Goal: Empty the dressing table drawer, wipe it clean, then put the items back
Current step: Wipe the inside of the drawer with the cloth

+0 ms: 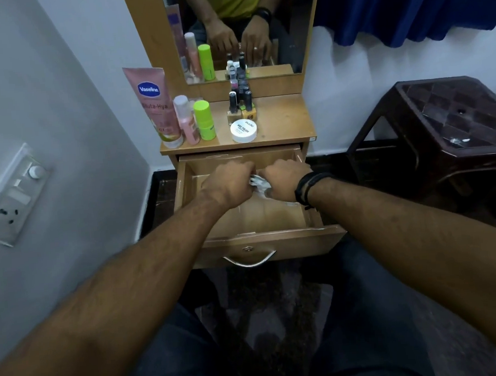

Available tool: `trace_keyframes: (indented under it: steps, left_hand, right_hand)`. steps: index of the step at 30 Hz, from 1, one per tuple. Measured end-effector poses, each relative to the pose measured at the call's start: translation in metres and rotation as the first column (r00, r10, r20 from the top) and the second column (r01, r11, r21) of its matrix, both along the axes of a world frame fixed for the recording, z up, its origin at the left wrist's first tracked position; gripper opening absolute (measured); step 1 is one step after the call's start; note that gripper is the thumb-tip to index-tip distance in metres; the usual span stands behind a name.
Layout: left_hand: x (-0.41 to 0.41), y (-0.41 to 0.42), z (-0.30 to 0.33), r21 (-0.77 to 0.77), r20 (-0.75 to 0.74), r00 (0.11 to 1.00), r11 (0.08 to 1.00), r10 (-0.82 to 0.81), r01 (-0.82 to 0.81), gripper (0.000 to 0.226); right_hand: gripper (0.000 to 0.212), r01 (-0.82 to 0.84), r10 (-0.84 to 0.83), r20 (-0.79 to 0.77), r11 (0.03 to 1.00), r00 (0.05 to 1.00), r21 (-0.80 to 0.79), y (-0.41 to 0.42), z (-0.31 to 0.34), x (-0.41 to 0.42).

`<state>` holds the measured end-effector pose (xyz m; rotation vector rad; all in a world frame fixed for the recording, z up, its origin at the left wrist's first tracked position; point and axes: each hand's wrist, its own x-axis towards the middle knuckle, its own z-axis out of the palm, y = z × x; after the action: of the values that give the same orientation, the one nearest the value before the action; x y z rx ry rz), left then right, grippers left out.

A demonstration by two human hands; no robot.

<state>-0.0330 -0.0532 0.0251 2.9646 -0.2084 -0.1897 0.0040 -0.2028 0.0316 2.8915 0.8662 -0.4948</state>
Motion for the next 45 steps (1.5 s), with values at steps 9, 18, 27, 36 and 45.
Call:
trace_keyframes:
  steps: [9,18,27,36,45]
  left_hand:
    - [-0.046,0.082,-0.022,-0.120,0.045,0.967,0.962,0.252,-0.245,0.038]
    - [-0.081,0.112,-0.058,-0.183,0.101,0.875,0.873,0.474,-0.452,0.059]
    - [-0.085,0.108,-0.062,-0.265,0.115,0.857,0.847,0.502,-0.461,0.058]
    - [-0.086,0.104,-0.061,-0.233,0.129,0.866,0.864,0.483,-0.447,0.051]
    - [-0.086,0.106,-0.062,-0.260,0.127,0.865,0.857,0.486,-0.444,0.054]
  right_hand:
    - [0.014,0.295,-0.285,-0.083,0.937,0.955,0.185,0.014,-0.029,0.011]
    - [0.034,0.155,-0.155,0.005,0.986,0.988,-0.060,0.043,-0.074,-0.005]
    - [0.042,0.266,-0.266,-0.018,0.963,0.964,0.048,0.101,-0.084,0.015]
    - [0.065,0.148,-0.142,-0.058,0.981,0.988,0.125,0.161,-0.103,0.021]
    - [0.055,0.419,-0.416,0.052,0.906,0.908,-0.063,0.065,-0.104,0.041]
